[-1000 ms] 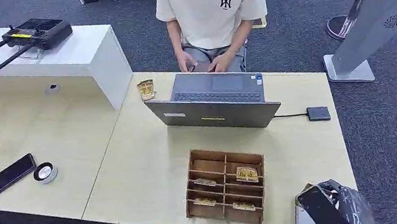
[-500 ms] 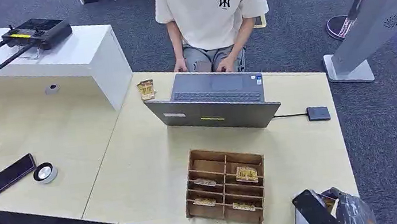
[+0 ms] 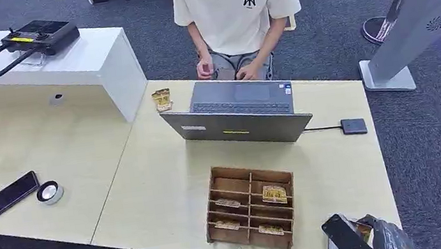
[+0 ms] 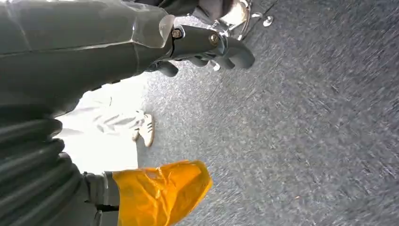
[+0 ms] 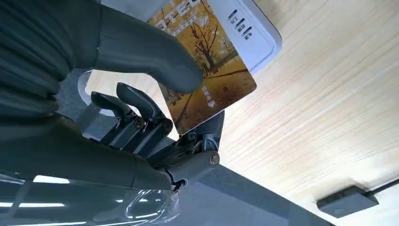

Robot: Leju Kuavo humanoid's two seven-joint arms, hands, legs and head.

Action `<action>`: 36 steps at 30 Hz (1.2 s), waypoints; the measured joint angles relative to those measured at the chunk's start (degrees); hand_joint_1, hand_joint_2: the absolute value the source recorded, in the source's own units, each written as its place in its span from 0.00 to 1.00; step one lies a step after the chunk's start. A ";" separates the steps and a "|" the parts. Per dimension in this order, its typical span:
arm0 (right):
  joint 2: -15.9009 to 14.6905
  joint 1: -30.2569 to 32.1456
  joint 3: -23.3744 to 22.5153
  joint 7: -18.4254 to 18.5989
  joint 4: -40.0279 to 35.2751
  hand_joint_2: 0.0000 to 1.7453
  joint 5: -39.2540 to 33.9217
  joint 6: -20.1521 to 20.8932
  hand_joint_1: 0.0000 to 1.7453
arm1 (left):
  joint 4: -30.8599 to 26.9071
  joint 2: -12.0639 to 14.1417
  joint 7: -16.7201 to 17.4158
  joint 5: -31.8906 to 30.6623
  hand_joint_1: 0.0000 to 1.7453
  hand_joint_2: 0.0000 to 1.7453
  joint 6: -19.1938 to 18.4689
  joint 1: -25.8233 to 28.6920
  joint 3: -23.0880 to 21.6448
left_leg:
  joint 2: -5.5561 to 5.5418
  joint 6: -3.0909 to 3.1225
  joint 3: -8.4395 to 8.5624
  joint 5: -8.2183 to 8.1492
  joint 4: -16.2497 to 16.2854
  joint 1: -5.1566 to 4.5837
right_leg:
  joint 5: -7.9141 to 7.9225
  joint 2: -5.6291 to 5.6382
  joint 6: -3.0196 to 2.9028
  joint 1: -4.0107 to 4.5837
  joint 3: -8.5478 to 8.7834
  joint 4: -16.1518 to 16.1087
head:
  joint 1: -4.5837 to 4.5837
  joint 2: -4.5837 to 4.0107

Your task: Pass the card to the sensor for recognition and then transmit it.

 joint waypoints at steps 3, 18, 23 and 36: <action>0.00 -0.07 0.00 0.11 0.18 1.00 0.00 0.00 1.00 | -2.69 -0.41 -0.04 -0.11 0.00 1.00 -0.52 0.95 -0.04 | 0.01 0.00 -0.01 0.00 0.00 0.00 | 0.00 0.00 0.00 0.00 0.01 0.00 | 0.02 0.00; 0.04 -0.15 0.02 0.13 1.00 1.00 0.13 0.24 1.00 | -6.03 -0.92 -0.04 -0.37 0.00 1.00 -0.85 1.78 -0.07 | 0.01 0.00 0.01 0.00 0.00 0.00 | 0.00 0.00 0.00 0.00 0.04 0.00 | 0.00 0.00; 0.31 -0.35 0.00 0.13 1.42 1.00 0.35 0.33 1.00 | -6.31 -0.92 -0.04 -0.39 0.00 1.00 -0.85 1.82 -0.07 | 0.01 0.00 0.01 0.00 0.00 0.01 | 0.00 0.00 0.00 0.00 0.04 0.00 | 0.00 0.00; 1.29 -1.09 0.09 0.13 2.54 1.00 1.25 1.03 1.00 | -6.40 -0.92 -0.07 -0.44 0.00 1.00 -0.85 1.83 -0.15 | 0.01 0.00 0.01 0.00 0.00 0.01 | 0.00 0.00 0.00 0.00 0.04 0.00 | 0.00 0.00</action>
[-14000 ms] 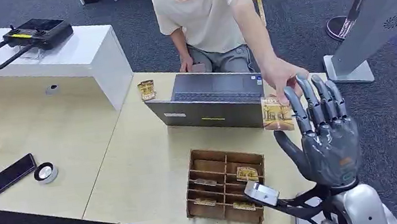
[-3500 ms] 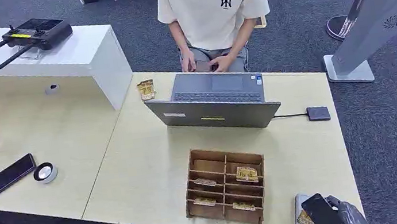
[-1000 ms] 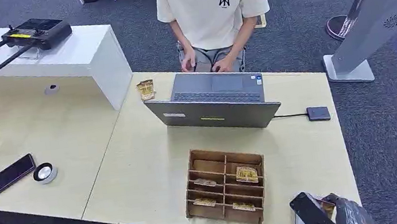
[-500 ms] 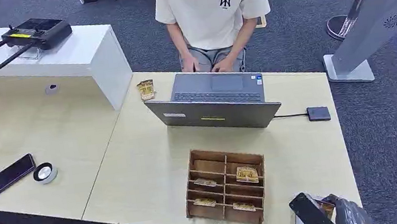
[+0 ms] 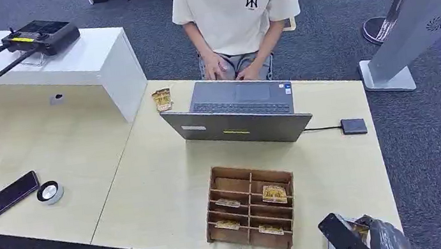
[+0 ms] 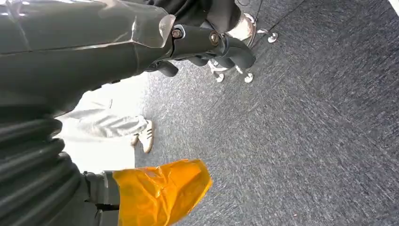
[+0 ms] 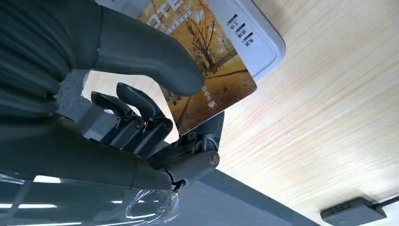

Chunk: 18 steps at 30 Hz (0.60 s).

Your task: Pass the card to the sensor for recognition and then transmit it.

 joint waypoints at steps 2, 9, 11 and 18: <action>0.15 -0.05 0.00 0.00 0.13 1.00 0.31 0.00 1.00 | -0.04 0.00 0.00 0.00 0.00 1.00 -0.02 0.00 -0.02 | 0.00 0.00 0.00 0.00 0.00 0.00 | 0.00 0.00 0.00 0.00 0.00 0.00 | 0.00 0.00; 0.20 -0.12 0.09 0.46 0.17 1.00 0.96 0.48 1.00 | -0.07 0.00 0.02 0.00 0.00 1.00 -0.09 0.01 -0.02 | 0.00 0.00 0.00 0.00 0.00 0.00 | 0.00 0.00 0.00 0.00 0.00 0.00 | 0.00 0.00; 0.20 -0.14 0.09 0.48 0.17 1.00 0.98 0.68 1.00 | -0.07 0.00 0.02 0.00 0.00 1.00 -0.09 0.01 -0.02 | 0.00 0.00 0.00 0.00 0.00 0.00 | 0.00 0.00 0.00 0.00 0.00 0.00 | 0.00 0.00; 0.22 -0.19 0.11 0.68 0.15 1.00 1.16 1.03 1.00 | -0.07 0.00 0.02 0.00 0.00 1.00 -0.09 0.01 -0.02 | 0.00 0.00 0.00 0.00 0.00 0.00 | 0.00 0.00 0.00 0.00 0.00 0.00 | 0.00 0.00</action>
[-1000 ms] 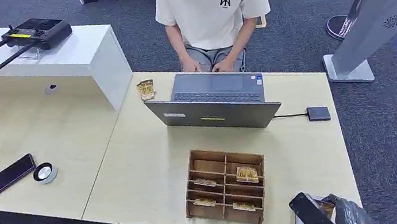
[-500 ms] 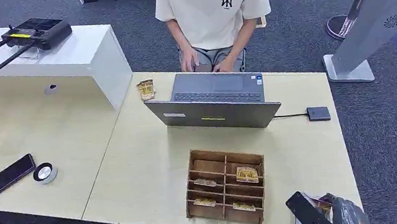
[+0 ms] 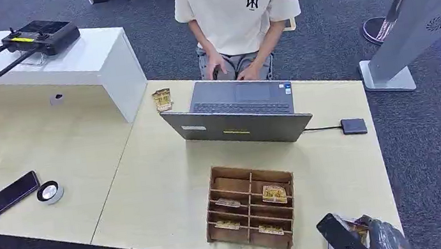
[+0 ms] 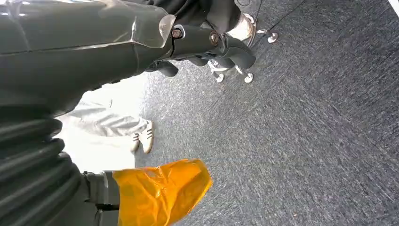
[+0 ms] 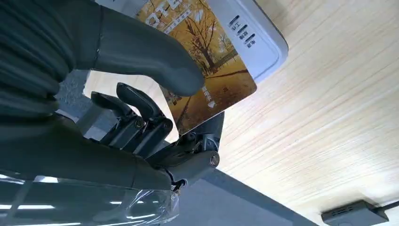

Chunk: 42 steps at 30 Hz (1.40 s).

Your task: Pass the card to the sensor for recognition and then transmit it.

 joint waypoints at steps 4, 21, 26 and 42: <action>0.00 0.00 0.00 0.04 -0.15 1.00 0.15 0.15 1.00 | 0.00 0.00 0.00 0.00 0.00 1.00 0.00 0.00 0.00 | 0.00 0.00 0.00 0.00 0.00 0.00 | 0.00 0.00 0.00 0.00 0.00 0.00 | 0.00 0.00; 0.00 -0.04 0.04 -0.63 -1.97 1.00 -1.88 -0.24 1.00 | -0.46 -0.07 0.09 -0.02 0.00 1.00 -0.13 0.20 0.00 | 0.00 0.00 -0.01 0.00 0.00 0.00 | 0.00 0.00 0.00 0.00 0.00 0.00 | 0.00 0.00; 0.00 -0.06 0.04 -3.58 -5.85 1.00 -3.75 -1.94 1.00 | -1.03 -0.09 0.11 0.30 0.00 1.00 -0.66 0.69 0.00 | 0.00 0.00 -0.02 0.00 0.00 0.00 | 0.00 0.00 0.00 0.00 -0.01 0.00 | 0.00 0.00; 0.96 -0.35 -0.26 -18.03 -22.60 1.00 -7.63 -9.66 1.00 | 11.85 1.36 -2.80 0.83 0.00 1.00 10.43 -5.02 3.78 | 0.13 0.00 0.10 0.00 0.00 0.00 | 0.02 0.13 -0.01 -0.01 0.01 0.00 | 0.00 0.00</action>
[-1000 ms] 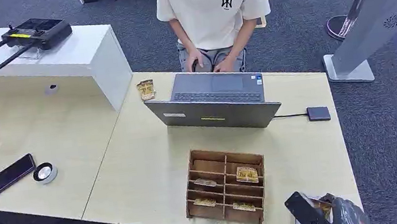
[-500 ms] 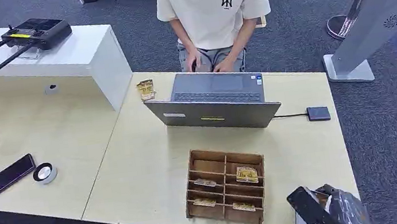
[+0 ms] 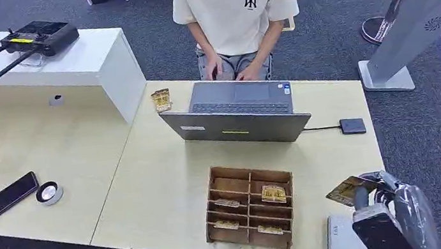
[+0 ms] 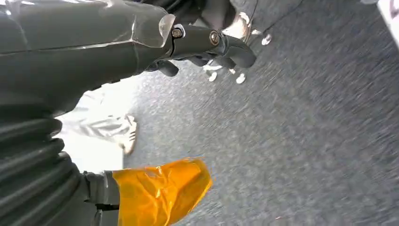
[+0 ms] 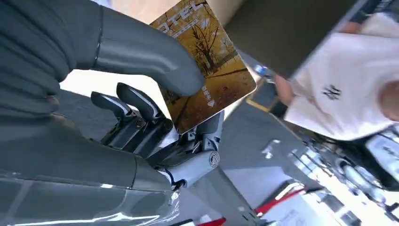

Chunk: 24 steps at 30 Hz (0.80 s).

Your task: Pass the card to the sensor for recognition and then transmit it.

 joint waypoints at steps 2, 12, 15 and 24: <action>0.00 -0.02 0.00 -1.80 -1.35 1.00 -1.24 -0.22 1.00 | 1.04 0.00 -0.74 -0.67 0.00 1.00 -0.13 -0.25 1.02 | 0.00 0.00 -0.01 0.00 0.00 0.00 | 0.00 0.00 0.00 0.00 -0.01 0.00 | 0.00 0.00; 0.33 -1.93 1.05 -6.40 -3.25 1.00 -4.11 2.12 1.00 | 4.44 0.35 -1.88 -1.09 0.00 1.00 0.26 -1.52 2.32 | 0.00 0.00 -0.03 0.00 0.00 0.00 | 0.00 -0.01 0.00 0.00 -0.01 0.00 | 0.02 0.00; 0.81 -3.55 1.68 -7.45 -3.23 1.00 -4.63 3.06 1.00 | 5.90 0.66 -2.34 -1.09 0.00 1.00 0.72 -2.41 2.36 | 0.00 0.00 -0.02 0.00 0.00 0.00 | 0.01 -0.01 0.00 0.00 0.01 0.00 | 0.00 0.00; 3.50 -12.61 5.58 -7.16 -2.86 1.00 -5.66 6.52 1.00 | 10.12 1.90 -2.45 -1.11 0.00 1.00 2.10 -5.52 1.79 | -0.01 -0.01 -0.02 0.05 0.00 0.01 | 0.04 -0.01 -0.04 0.01 0.01 0.03 | 0.00 0.00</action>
